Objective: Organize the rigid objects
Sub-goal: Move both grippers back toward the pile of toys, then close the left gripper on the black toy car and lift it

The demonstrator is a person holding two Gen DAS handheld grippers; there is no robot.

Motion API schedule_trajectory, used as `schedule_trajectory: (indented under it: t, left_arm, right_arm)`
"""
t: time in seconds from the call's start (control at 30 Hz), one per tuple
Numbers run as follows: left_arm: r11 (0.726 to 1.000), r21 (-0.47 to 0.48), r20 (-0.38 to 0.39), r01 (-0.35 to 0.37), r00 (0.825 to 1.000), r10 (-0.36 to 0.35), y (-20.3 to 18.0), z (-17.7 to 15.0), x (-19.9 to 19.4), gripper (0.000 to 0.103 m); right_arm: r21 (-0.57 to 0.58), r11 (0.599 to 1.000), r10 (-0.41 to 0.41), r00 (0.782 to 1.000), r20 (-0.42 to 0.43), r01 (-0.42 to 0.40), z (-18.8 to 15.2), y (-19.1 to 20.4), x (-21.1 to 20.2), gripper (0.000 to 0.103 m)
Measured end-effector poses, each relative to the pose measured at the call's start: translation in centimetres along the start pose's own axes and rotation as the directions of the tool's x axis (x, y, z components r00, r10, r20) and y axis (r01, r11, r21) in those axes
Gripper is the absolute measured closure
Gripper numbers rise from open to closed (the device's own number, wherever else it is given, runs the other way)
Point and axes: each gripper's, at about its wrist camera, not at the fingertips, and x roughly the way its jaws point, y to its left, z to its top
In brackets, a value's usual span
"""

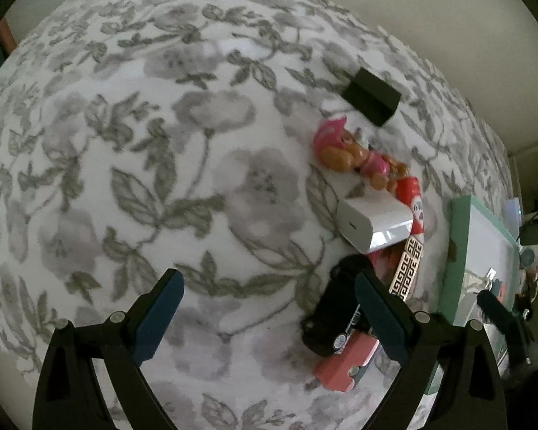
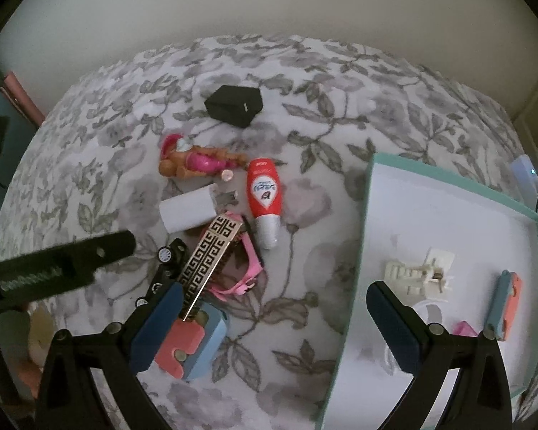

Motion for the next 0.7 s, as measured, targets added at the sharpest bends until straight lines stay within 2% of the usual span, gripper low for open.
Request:
schedule_trajectory:
  t: [0.17,0.53,0.7]
  left_arm:
    - [0.999,0.036,-0.022,0.008,1.0,-0.007,-1.0,-0.3,0.7,0.007]
    - [0.992,0.122,-0.047,-0.03,0.998,0.036,-3.1,-0.9,2.2,0.007]
    - [0.991,0.131,-0.063,-0.038,0.997,0.047,-3.8,-1.2,2.9,0.007]
  right_arm:
    - [0.02,1.0,-0.013,1.0,0.007,0.013,0.1,-1.0,-0.5,0.0]
    - [0.043,0.999,-0.01,1.0,-0.002,0.01,0.0,-2.0,-0.5,0.0]
    - [0.044,0.999,-0.006,1.0,-0.001,0.006,-0.1,-2.1,-0.6,0.0]
